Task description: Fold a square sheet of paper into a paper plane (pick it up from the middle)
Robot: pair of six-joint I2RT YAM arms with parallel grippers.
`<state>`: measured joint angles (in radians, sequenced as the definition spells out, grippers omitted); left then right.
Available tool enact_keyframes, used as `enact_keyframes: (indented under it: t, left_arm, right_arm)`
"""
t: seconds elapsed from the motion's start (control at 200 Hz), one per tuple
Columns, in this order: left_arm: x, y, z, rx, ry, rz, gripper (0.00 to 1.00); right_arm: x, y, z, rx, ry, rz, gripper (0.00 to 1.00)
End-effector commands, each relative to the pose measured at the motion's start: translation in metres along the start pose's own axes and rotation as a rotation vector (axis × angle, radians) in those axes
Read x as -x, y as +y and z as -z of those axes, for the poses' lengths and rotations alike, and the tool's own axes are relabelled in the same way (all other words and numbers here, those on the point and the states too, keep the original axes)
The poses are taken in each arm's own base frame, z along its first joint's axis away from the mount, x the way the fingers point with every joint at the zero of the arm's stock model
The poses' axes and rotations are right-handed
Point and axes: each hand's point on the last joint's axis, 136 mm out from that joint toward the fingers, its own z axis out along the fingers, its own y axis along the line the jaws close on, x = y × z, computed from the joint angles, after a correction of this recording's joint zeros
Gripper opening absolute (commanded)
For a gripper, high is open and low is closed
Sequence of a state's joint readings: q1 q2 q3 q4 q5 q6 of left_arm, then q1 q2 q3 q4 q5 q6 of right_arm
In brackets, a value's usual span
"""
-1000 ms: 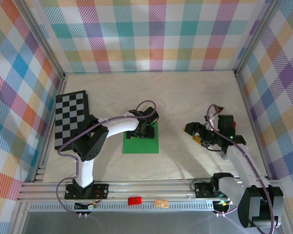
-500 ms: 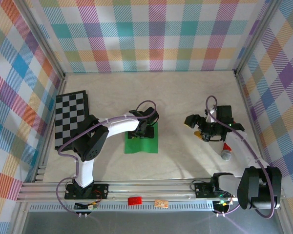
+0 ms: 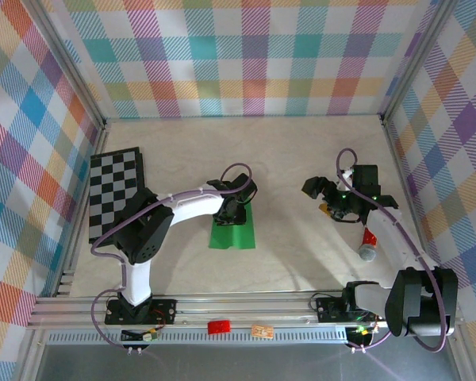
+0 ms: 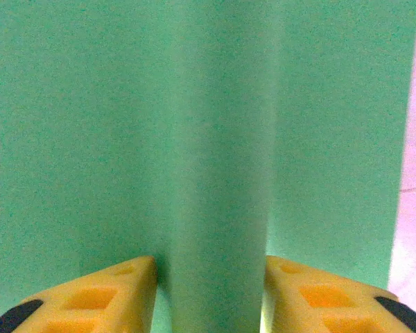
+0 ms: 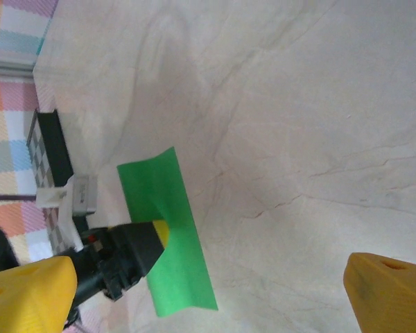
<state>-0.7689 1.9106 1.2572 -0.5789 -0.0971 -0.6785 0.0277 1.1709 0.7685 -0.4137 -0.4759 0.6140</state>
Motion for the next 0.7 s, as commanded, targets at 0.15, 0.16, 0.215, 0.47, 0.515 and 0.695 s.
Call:
enact_keyframes:
  t: [0.15,0.16,0.215,0.47,0.515,0.695]
  left_arm:
    - [0.012,-0.047,0.027,-0.263,-0.016,0.077,0.37]
    - [0.012,-0.05,0.028,-0.275,-0.015,0.078,0.37]
    - [0.013,-0.06,0.033,-0.331,-0.008,0.086,0.38]
    - [0.017,-0.105,0.054,-0.597,0.02,0.121,0.37]
    - [0.016,-0.11,0.056,-0.627,0.027,0.125,0.37]
    - [0.013,-0.117,0.056,-0.709,0.052,0.145,0.37]
  right_arm:
    - [0.01,-0.003,0.01,-0.046,-0.093,0.008,0.99]
    - [0.011,-0.003,0.011,-0.042,-0.096,0.007,0.99]
    - [0.013,0.004,0.012,-0.008,-0.111,0.014,0.99]
    - [0.023,0.02,0.021,0.095,-0.216,-0.017,0.99]
    - [0.022,0.026,0.021,0.133,-0.214,0.008,0.99]
    - [0.014,0.039,0.019,0.21,-0.162,0.069,0.99]
